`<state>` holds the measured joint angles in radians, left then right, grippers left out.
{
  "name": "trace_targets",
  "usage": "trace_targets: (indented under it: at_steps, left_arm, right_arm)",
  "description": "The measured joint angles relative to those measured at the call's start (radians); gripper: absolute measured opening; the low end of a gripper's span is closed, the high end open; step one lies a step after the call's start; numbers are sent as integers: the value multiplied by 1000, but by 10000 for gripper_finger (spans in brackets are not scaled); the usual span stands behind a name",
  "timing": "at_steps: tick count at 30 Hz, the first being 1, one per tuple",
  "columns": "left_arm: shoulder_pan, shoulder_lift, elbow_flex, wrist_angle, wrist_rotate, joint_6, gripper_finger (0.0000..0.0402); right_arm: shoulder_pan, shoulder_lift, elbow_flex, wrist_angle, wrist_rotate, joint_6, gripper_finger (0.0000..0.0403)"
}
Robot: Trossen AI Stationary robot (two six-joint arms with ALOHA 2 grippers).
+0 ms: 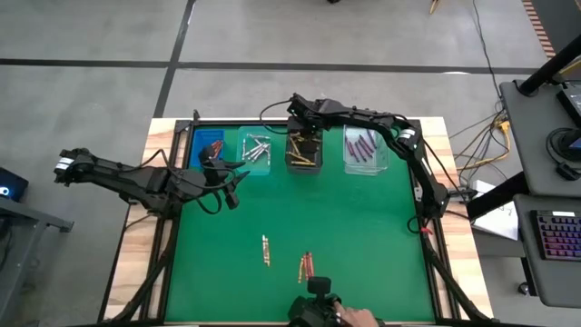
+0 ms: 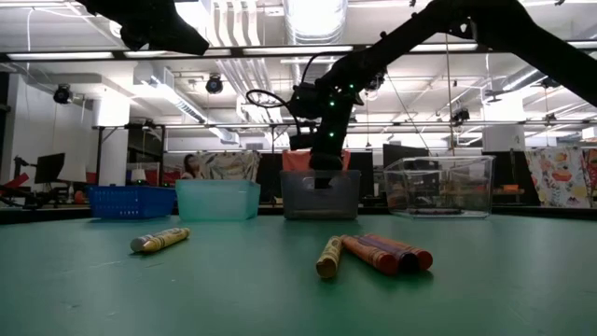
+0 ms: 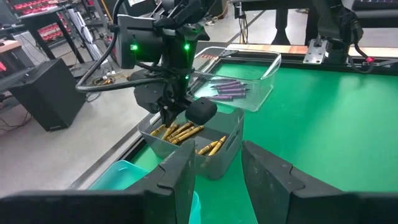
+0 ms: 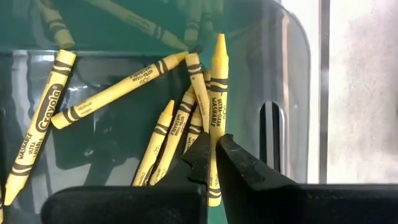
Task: Sort crayons
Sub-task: Put the yellow crayon into the black bin, then put the white crayon into the light blue bin
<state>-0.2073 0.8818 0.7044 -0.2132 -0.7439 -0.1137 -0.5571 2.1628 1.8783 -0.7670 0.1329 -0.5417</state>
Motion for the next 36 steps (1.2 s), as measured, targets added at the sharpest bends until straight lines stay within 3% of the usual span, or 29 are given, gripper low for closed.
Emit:
trace_targets:
  at_steps: [21,36]
  left_arm:
    - [0,0,0,-8,-1,0,113]
    - [0,0,0,-14,0,-5,113]
  right_arm:
    - [0,0,-36,19,-1,-15,17]
    - [1,-14,-37,7,-3,14,108]
